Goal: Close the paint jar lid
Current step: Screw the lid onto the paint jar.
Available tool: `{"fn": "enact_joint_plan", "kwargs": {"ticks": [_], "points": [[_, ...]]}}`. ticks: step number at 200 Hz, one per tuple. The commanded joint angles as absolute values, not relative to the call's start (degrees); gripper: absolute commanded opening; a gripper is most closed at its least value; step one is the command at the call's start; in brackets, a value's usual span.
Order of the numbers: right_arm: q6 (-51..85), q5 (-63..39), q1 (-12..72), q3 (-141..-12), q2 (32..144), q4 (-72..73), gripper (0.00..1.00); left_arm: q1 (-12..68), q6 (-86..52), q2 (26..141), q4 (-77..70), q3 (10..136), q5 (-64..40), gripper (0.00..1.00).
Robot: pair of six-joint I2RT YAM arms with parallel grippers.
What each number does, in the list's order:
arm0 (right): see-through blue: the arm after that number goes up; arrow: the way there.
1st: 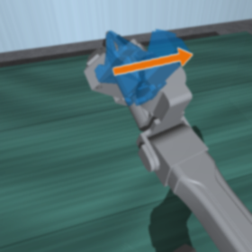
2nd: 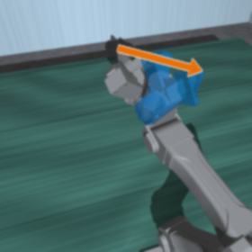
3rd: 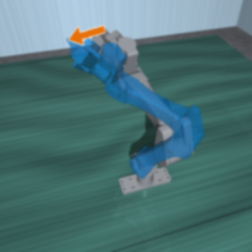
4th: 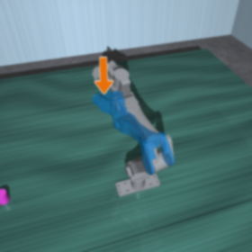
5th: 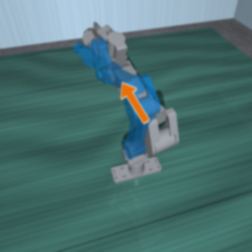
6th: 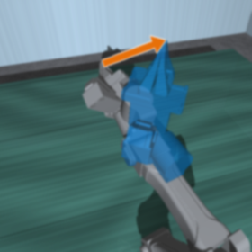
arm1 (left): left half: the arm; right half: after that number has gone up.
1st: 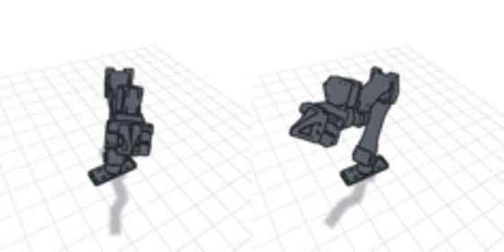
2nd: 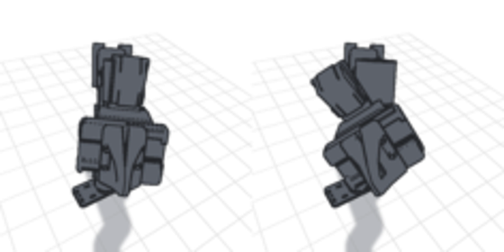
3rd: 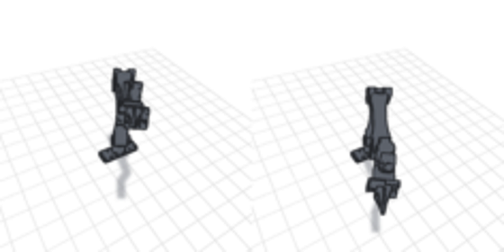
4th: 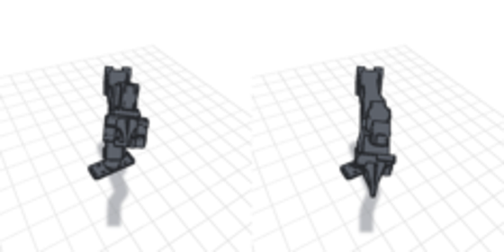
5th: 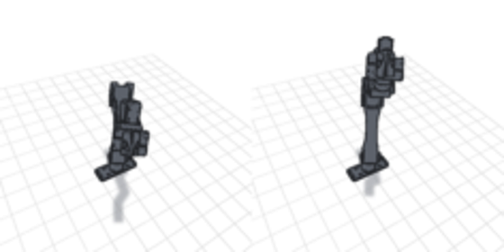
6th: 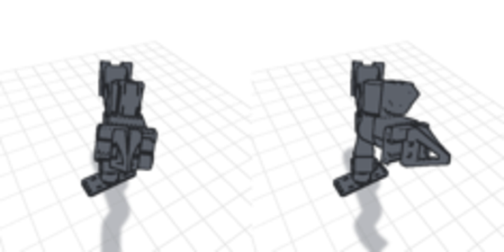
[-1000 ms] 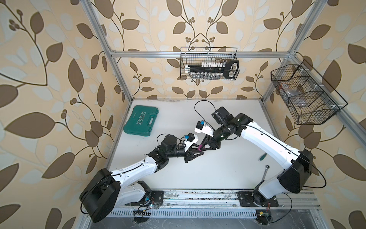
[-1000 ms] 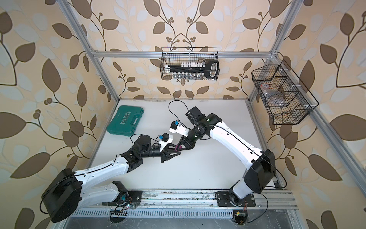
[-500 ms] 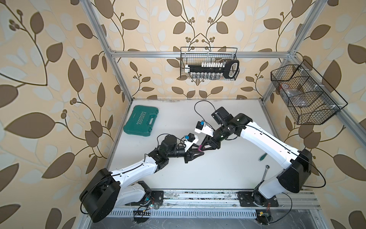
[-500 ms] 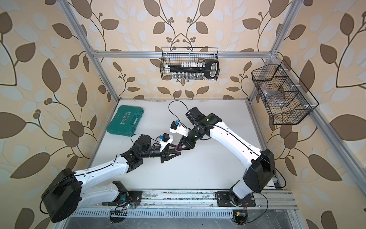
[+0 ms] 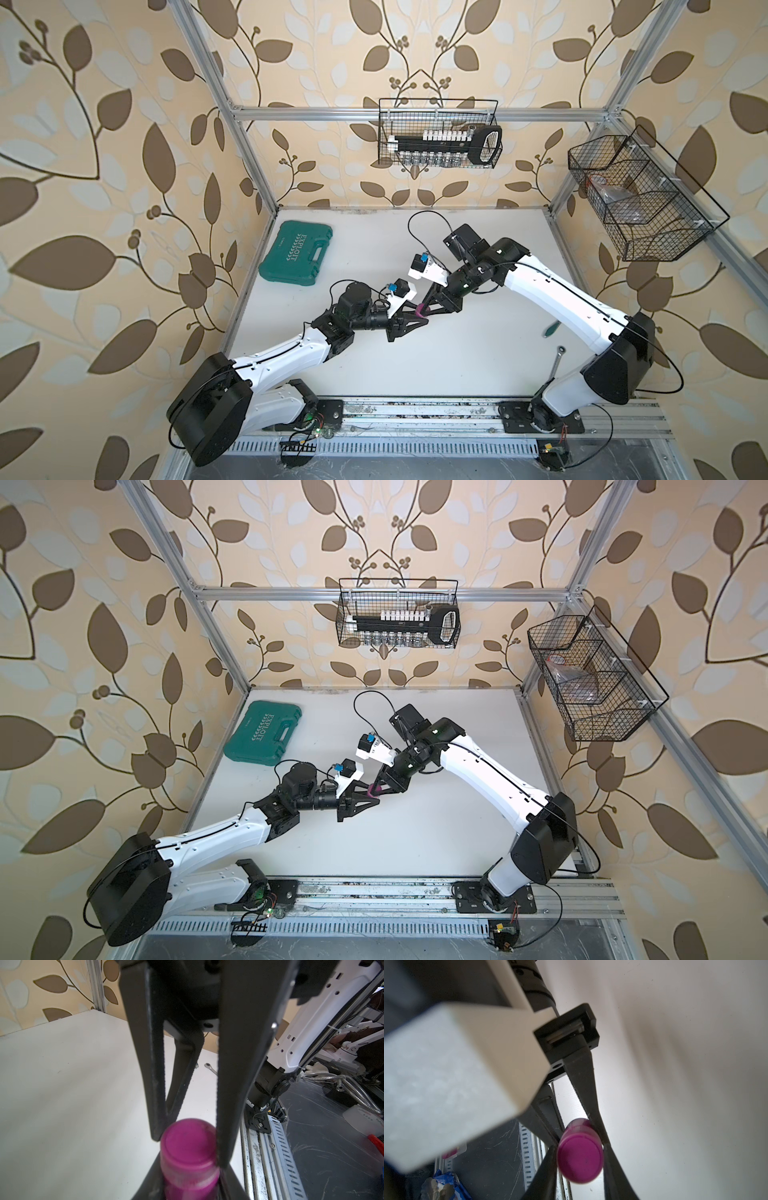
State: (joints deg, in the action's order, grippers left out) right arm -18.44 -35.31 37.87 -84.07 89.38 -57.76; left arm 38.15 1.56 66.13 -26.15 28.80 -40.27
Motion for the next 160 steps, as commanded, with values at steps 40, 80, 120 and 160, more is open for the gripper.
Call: {"fn": "enact_joint_plan", "kwargs": {"ticks": [40, 80, 120, 160], "points": [[12.94, -24.97, 44.83, -74.26, 89.26, -34.5, 0.15, 41.66, 3.68, 67.53, -36.68, 28.67, -19.18, 0.0], [23.85, -18.24, 50.27, -78.87, 95.68, -31.8, 0.18, 44.62, 4.79, 71.24, -42.71, 27.67, -10.1, 0.0], [26.81, -17.74, 50.52, -81.39, 98.8, -31.76, 0.21, 45.0, 5.32, 69.91, -43.09, 27.06, -7.52, 0.0], [26.14, -17.76, 48.43, -79.63, 94.19, -32.33, 0.48, 44.39, 5.93, 66.88, -41.13, 25.36, -8.64, 0.0]]}}
